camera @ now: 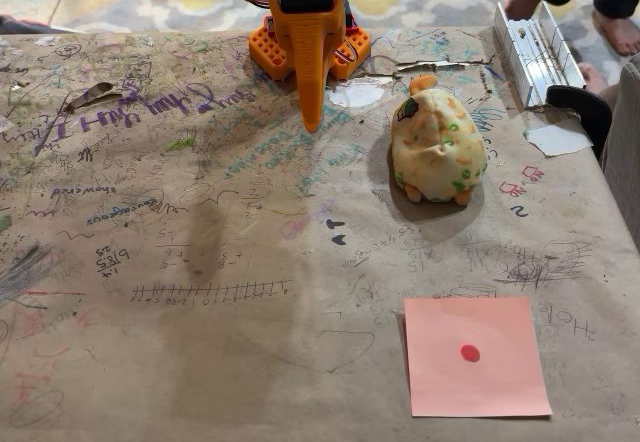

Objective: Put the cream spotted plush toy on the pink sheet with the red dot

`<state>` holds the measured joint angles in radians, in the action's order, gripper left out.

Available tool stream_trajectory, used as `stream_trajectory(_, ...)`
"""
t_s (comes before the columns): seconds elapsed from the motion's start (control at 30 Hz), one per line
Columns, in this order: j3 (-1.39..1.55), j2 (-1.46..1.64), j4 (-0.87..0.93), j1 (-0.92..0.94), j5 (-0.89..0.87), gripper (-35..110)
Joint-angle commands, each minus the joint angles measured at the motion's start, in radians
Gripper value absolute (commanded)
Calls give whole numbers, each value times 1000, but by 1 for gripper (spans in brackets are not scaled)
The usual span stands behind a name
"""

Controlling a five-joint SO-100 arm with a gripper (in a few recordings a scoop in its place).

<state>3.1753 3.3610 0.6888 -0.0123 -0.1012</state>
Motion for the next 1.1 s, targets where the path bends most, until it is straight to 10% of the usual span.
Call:
stream_trajectory(0.0, 15, 12, 0, -34, 80, 0)
stream_trajectory(0.5, 15, 12, -3, -63, 123, 0)
stream_trajectory(1.07, -224, -235, 420, -430, 956, 29)
